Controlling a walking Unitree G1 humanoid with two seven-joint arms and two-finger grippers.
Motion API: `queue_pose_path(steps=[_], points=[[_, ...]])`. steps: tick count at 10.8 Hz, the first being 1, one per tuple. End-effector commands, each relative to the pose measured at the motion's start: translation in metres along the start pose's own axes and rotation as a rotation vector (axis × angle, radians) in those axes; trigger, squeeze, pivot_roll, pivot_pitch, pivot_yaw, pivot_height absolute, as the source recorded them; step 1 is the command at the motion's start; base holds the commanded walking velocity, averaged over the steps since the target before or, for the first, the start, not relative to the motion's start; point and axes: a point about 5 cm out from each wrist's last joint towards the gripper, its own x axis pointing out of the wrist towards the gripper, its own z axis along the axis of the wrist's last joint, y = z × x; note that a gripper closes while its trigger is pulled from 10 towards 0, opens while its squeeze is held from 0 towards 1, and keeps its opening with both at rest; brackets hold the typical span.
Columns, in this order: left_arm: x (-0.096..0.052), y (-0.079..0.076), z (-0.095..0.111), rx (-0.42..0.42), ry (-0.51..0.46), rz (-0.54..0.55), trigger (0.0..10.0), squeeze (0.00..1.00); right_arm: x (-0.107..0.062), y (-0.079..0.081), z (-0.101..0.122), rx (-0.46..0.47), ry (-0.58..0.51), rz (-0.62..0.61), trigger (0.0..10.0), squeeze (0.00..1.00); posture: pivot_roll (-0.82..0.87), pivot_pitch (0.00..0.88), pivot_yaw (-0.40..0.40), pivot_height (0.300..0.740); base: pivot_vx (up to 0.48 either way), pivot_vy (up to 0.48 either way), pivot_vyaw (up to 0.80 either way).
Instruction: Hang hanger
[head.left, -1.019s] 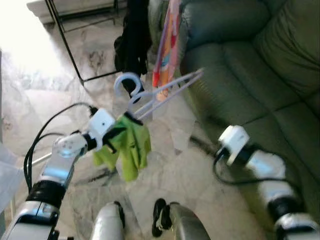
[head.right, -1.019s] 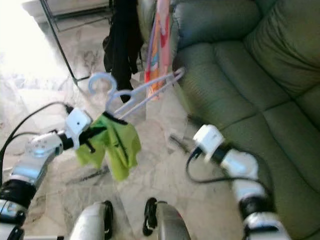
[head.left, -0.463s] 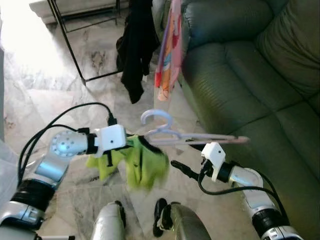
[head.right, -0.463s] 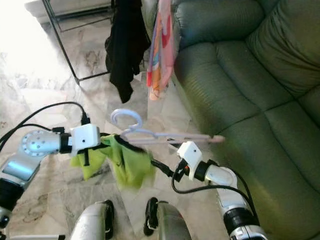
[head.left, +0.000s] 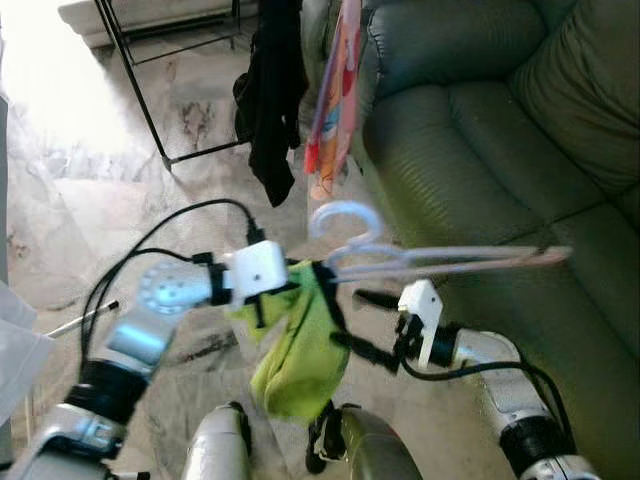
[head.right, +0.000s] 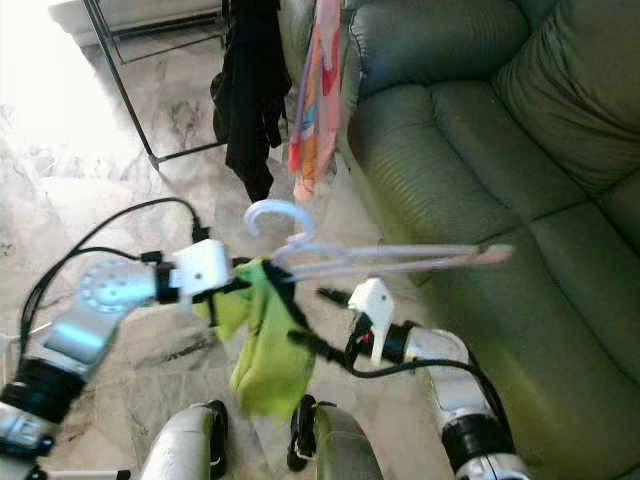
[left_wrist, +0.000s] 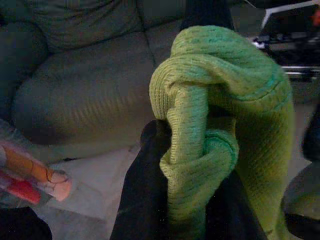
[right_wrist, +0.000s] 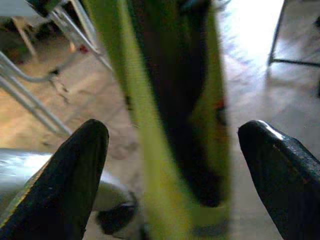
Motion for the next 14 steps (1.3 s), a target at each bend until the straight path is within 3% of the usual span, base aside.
queue_pose_path(steps=[1, 2, 3, 4, 6, 8, 9, 10, 11, 12, 13, 14], points=[[0.004, 0.002, 0.003, 0.060, -0.001, 0.002, 0.0, 0.00, -0.010, 0.003, 0.002, 0.053, 0.020, 0.069, 10.0, 1.00, 0.09, 0.221, -0.108, 0.740, 0.000, 0.000, 0.00], [0.004, 0.002, -0.002, 0.060, 0.013, 0.014, 0.0, 0.00, -0.020, 0.004, 0.003, 0.090, 0.054, 0.121, 10.0, 1.00, 0.09, 0.221, -0.108, 0.740, 0.000, 0.000, 0.00], [0.004, 0.000, -0.008, 0.066, 0.034, 0.017, 0.0, 0.00, -0.032, 0.009, 0.000, 0.144, 0.109, 0.191, 10.0, 0.89, 0.08, 0.220, -0.109, 0.740, 0.000, 0.000, 0.00], [0.004, -0.001, -0.008, 0.065, 0.038, 0.019, 0.0, 0.00, -0.038, 0.012, -0.002, 0.172, 0.139, 0.230, 10.0, 0.85, 0.07, 0.221, -0.111, 0.740, 0.000, 0.000, 0.00], [0.003, 0.002, -0.011, 0.080, 0.041, 0.039, 0.0, 0.00, -0.052, 0.023, -0.001, 0.255, 0.202, 0.338, 10.0, 0.36, 0.07, 0.220, -0.113, 0.740, 0.000, 0.000, 0.00], [0.004, 0.006, -0.009, 0.101, 0.033, 0.069, 0.0, 0.00, -0.054, 0.023, -0.002, 0.264, 0.222, 0.340, 10.0, 0.25, 0.07, 0.218, -0.113, 0.740, 0.000, 0.000, 0.00], [0.004, 0.009, -0.008, 0.110, 0.034, 0.085, 0.0, 0.00, -0.054, 0.021, -0.003, 0.267, 0.224, 0.323, 10.0, 0.24, 0.07, 0.217, -0.115, 0.740, 0.000, 0.000, 0.00], [-0.001, 0.018, -0.015, 0.133, 0.083, 0.162, 0.0, 0.00, -0.054, 0.020, -0.004, 0.218, 0.246, 0.300, 10.0, 0.24, 0.07, 0.216, -0.117, 0.740, 0.000, 0.000, 0.00], [-0.006, 0.025, -0.021, 0.108, 0.107, 0.237, 0.0, 0.00, -0.049, 0.009, -0.009, 0.073, 0.266, 0.170, 10.0, 0.24, 0.07, 0.215, -0.116, 0.740, 0.000, 0.000, 0.00], [-0.015, 0.030, -0.038, -0.040, 0.161, 0.400, 0.0, 0.00, -0.044, -0.006, -0.015, -0.097, 0.318, -0.007, 10.0, 0.11, 0.07, 0.214, -0.112, 0.740, 0.000, 0.000, 0.00], [-0.024, 0.027, -0.055, -0.183, 0.190, 0.543, 0.6, 0.00, -0.043, -0.011, -0.017, -0.177, 0.323, -0.085, 10.0, 0.00, 0.07, 0.214, -0.109, 0.740, 0.000, 0.000, 0.00], [-0.036, 0.017, -0.070, -0.286, 0.206, 0.676, 2.4, 0.00, -0.036, -0.008, -0.009, -0.173, 0.195, -0.149, 10.0, 0.00, 0.07, 0.214, -0.110, 0.740, 0.000, 0.000, 0.00]])
